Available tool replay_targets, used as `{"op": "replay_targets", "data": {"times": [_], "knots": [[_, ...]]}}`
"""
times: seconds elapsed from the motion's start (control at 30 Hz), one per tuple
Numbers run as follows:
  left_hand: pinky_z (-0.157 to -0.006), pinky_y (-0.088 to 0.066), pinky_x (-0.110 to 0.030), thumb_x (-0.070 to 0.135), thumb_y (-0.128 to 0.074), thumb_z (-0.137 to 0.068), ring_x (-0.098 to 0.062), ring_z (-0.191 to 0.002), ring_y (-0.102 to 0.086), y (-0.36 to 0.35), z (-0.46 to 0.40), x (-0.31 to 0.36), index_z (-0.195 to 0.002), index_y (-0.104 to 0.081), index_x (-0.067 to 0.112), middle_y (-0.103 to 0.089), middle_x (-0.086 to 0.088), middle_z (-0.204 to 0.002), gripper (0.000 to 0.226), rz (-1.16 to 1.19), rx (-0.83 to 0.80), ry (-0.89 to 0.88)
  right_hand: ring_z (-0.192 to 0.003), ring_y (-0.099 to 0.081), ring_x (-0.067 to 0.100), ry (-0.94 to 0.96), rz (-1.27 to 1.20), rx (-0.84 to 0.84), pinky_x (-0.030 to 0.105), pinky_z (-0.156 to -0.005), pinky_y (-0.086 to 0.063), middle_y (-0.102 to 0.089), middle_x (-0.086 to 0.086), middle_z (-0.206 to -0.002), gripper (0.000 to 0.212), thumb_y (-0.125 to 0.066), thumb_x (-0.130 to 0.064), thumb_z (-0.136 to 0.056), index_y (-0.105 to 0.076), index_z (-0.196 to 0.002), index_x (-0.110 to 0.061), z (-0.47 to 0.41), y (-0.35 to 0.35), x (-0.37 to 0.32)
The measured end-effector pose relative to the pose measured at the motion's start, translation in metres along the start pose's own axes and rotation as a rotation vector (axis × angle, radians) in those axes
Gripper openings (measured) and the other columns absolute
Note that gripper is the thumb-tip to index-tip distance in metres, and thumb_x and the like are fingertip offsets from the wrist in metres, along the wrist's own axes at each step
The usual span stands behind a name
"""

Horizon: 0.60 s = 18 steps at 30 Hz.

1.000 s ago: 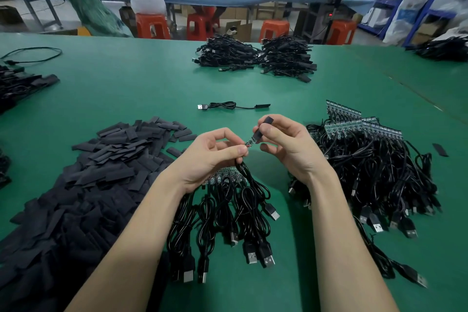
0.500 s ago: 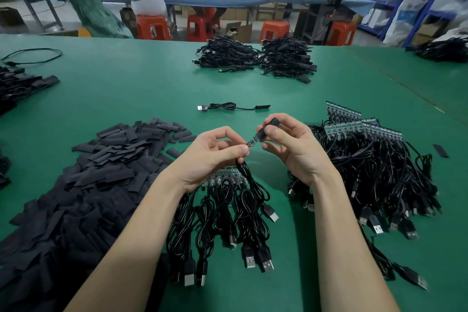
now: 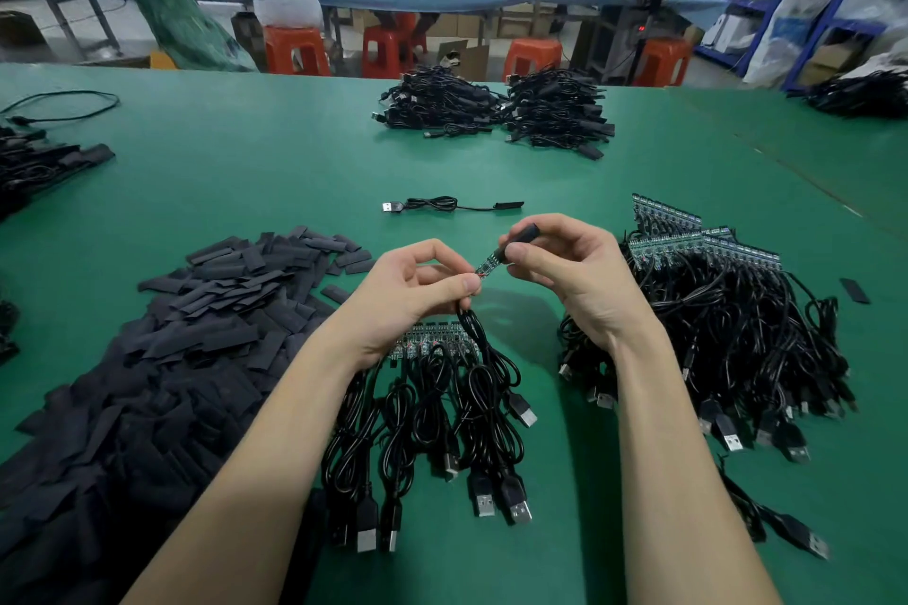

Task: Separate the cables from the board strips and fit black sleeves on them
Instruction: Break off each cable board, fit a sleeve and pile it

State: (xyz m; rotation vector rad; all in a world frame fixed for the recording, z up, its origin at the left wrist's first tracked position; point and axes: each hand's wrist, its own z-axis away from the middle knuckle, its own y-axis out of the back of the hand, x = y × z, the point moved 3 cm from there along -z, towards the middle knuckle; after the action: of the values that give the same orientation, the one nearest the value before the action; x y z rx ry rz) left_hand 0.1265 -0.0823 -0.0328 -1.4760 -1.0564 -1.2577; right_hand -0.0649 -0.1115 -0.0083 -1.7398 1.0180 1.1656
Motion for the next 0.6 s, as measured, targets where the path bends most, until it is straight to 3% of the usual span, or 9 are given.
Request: {"op": "replay_targets", "data": {"times": [0.23, 0.4, 0.6], "knots": [[-0.072, -0.055, -0.021, 0.024, -0.081, -0.073, -0.013, -0.071, -0.067, 0.0001, -0.0016, 0.0013, -0.085, -0.071, 0.017, -0.074, -0.008, -0.079, 0.017, -0.030, 0.014, -0.021, -0.093, -0.072, 0.017, -0.004, -0.011, -0.021, 0.027, -0.078, -0.057, -0.077, 0.006, -0.099, 0.018, -0.079, -0.010, -0.075, -0.078, -0.089, -0.021, 0.0030, 0.0036, -0.0004], [-0.071, -0.055, -0.020, 0.025, -0.081, -0.073, -0.012, -0.070, -0.067, 0.0008, -0.0020, 0.0018, -0.087, -0.071, 0.016, -0.074, -0.006, -0.080, 0.020, -0.039, 0.012, -0.018, -0.095, -0.072, 0.017, -0.027, -0.065, -0.028, 0.027, -0.078, -0.058, -0.076, 0.007, -0.101, 0.020, -0.076, -0.005, -0.076, -0.073, -0.095, -0.012, 0.0036, 0.0043, 0.0023], [-0.071, -0.056, -0.022, 0.023, -0.081, -0.073, -0.014, -0.070, -0.067, 0.0014, -0.0012, 0.0047, -0.082, -0.072, 0.019, -0.073, -0.009, -0.079, 0.013, -0.074, -0.001, -0.027, -0.090, -0.072, 0.016, -0.026, -0.023, -0.039, 0.027, -0.078, -0.058, -0.077, 0.007, -0.098, 0.019, -0.078, -0.008, -0.074, -0.077, -0.090, -0.018, 0.0036, 0.0029, 0.0006]]}}
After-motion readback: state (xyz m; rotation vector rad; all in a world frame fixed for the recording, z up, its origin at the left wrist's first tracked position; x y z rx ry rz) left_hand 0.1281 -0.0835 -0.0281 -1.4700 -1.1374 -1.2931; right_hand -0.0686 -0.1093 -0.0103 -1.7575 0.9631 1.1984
